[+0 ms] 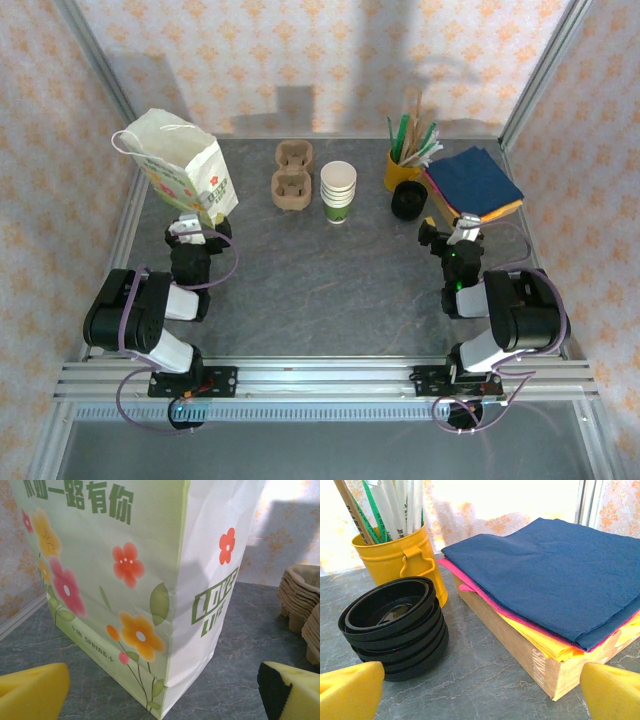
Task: Pack the takeout coffee
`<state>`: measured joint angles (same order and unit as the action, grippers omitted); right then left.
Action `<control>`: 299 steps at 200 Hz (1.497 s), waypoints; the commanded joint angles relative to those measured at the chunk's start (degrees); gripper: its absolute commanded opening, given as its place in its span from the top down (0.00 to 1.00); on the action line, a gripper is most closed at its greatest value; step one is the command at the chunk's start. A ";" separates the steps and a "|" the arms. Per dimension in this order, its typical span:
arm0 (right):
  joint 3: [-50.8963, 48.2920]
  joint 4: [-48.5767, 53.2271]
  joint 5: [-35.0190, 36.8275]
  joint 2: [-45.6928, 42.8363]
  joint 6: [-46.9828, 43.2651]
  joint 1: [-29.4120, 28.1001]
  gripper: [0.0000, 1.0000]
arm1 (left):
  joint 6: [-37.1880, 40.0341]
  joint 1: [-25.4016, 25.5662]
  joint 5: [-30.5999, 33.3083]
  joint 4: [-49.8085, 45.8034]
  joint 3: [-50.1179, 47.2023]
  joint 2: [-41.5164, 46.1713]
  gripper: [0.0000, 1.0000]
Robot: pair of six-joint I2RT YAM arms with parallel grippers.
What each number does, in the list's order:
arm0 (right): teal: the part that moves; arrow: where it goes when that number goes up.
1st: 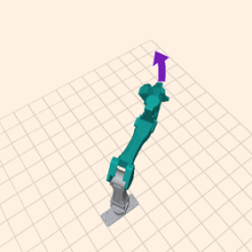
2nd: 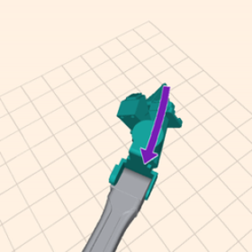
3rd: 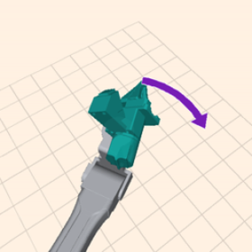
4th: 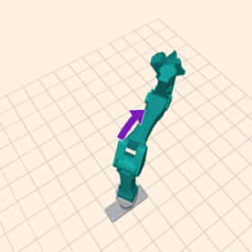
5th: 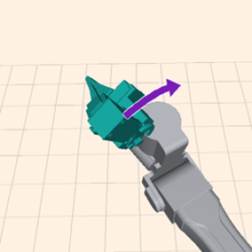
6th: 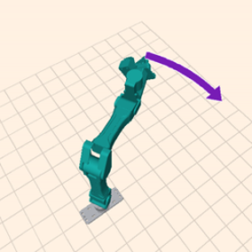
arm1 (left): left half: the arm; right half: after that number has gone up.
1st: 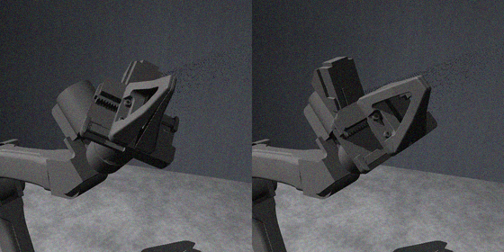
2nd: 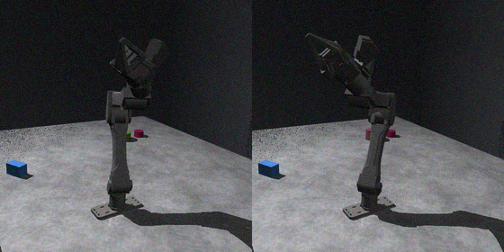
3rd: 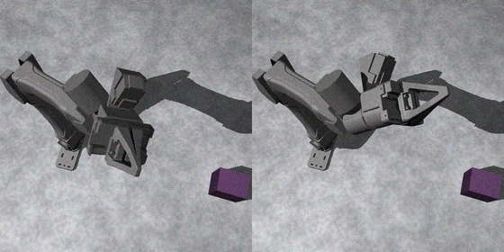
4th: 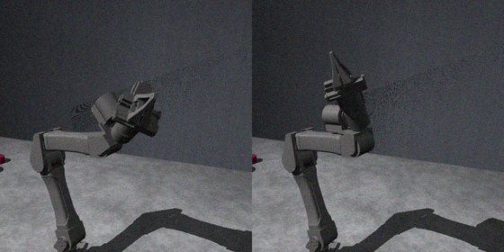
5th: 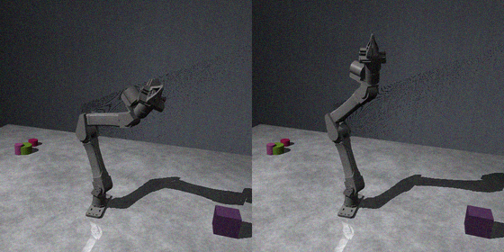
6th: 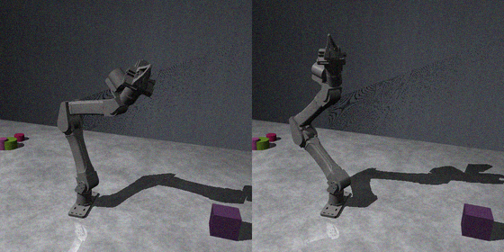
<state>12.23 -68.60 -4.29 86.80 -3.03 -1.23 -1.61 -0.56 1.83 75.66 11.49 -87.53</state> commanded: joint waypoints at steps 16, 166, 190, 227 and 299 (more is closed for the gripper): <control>1.10 -1.86 0.79 0.21 0.21 0.01 0.00 | -0.24 -0.76 -1.39 -0.12 0.82 -0.43 0.00; 8.38 27.50 6.53 -23.29 13.14 0.00 0.00 | -9.28 4.74 13.60 -17.38 -0.95 28.41 0.01; 19.57 47.77 5.45 -26.21 23.27 0.00 0.00 | -15.91 6.79 17.68 -35.83 6.10 36.38 0.01; 35.23 63.62 -18.19 -23.69 25.48 -0.53 0.00 | -28.80 6.88 16.00 -61.35 17.75 42.28 0.01; 68.48 94.31 0.77 -5.64 27.83 -23.37 0.10 | -28.15 6.89 -2.44 -70.44 25.46 44.74 0.01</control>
<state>74.08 11.40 -11.35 76.55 22.65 -19.22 -30.17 6.02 7.42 11.35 31.92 -42.61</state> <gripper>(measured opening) 0.929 0.992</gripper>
